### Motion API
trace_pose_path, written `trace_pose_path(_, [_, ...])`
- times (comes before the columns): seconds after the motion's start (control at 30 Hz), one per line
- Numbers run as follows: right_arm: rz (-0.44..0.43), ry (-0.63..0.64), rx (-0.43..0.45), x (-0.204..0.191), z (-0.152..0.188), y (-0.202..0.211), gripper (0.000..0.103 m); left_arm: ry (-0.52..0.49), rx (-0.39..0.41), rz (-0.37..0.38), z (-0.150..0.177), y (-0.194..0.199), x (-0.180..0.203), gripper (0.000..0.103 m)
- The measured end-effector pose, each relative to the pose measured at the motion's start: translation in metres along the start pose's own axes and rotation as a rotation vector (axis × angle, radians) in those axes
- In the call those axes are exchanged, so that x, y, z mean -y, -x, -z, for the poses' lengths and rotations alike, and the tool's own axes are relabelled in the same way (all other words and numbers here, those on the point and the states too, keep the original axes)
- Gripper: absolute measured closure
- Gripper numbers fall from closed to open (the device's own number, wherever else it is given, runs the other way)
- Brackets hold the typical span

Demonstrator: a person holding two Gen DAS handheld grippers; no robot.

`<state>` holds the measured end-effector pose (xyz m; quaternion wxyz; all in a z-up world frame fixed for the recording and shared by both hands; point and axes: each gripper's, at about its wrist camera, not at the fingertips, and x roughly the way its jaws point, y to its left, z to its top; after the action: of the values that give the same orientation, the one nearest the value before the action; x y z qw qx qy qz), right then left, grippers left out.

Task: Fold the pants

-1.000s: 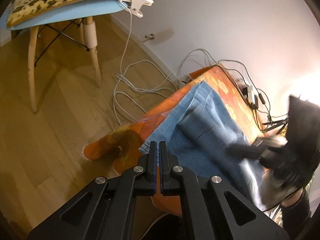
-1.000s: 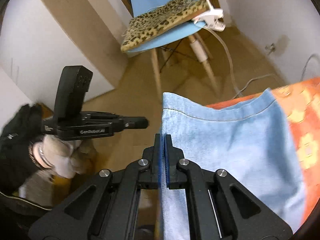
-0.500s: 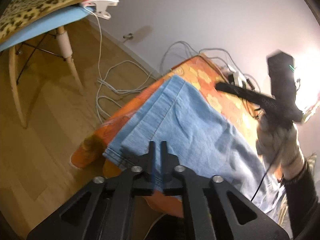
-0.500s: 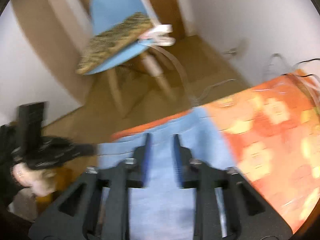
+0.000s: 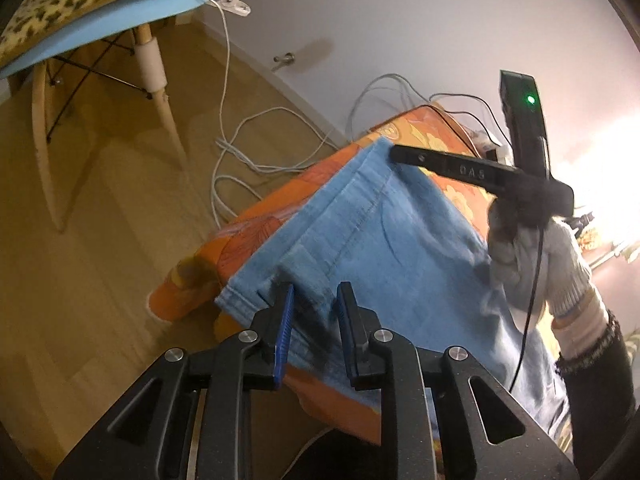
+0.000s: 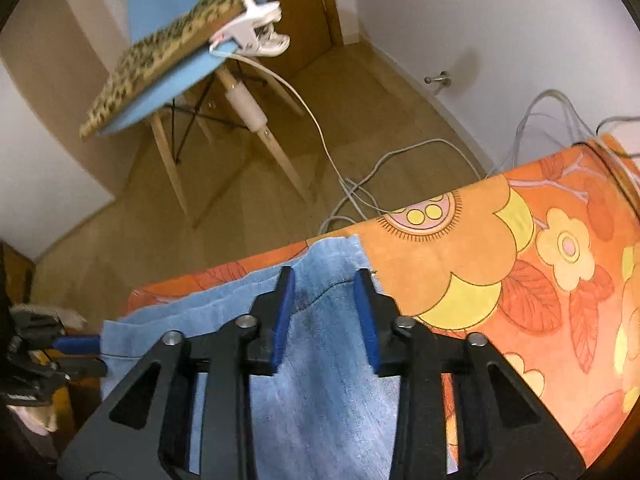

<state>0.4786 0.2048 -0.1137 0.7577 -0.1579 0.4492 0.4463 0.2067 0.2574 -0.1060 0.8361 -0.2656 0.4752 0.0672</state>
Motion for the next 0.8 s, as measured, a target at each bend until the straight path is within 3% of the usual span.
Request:
trace_pose_path(0.03, [0.011, 0.011, -0.002, -0.002, 0.001, -0.002, 0.093, 0.006, 0.005, 0.0, 0.0, -0.001, -0.001, 0.097])
trace_pose_path(0.13, [0.024, 0.035, 0.003, -0.006, 0.003, 0.001, 0.097, -0.008, 0.029, -0.009, 0.005, -0.003, 0.001, 0.098])
trace_pose_path(0.47, [0.054, 0.067, 0.106, -0.014, -0.008, 0.029, 0.098, -0.069, 0.133, -0.034, 0.007, 0.019, 0.004, 0.098])
trace_pose_path(0.53, [0.058, 0.065, 0.104, -0.014, -0.012, 0.025, 0.098, -0.063, 0.117, -0.049, 0.005, 0.012, 0.003, 0.098])
trace_pose_path(0.67, [0.098, 0.049, 0.019, -0.007, -0.008, 0.003, 0.096, -0.06, 0.062, -0.08, 0.008, -0.004, -0.003, 0.097])
trace_pose_path(0.8, [0.081, 0.003, 0.083, -0.001, 0.001, 0.042, 0.093, -0.071, 0.064, -0.098, 0.007, 0.007, -0.005, 0.089])
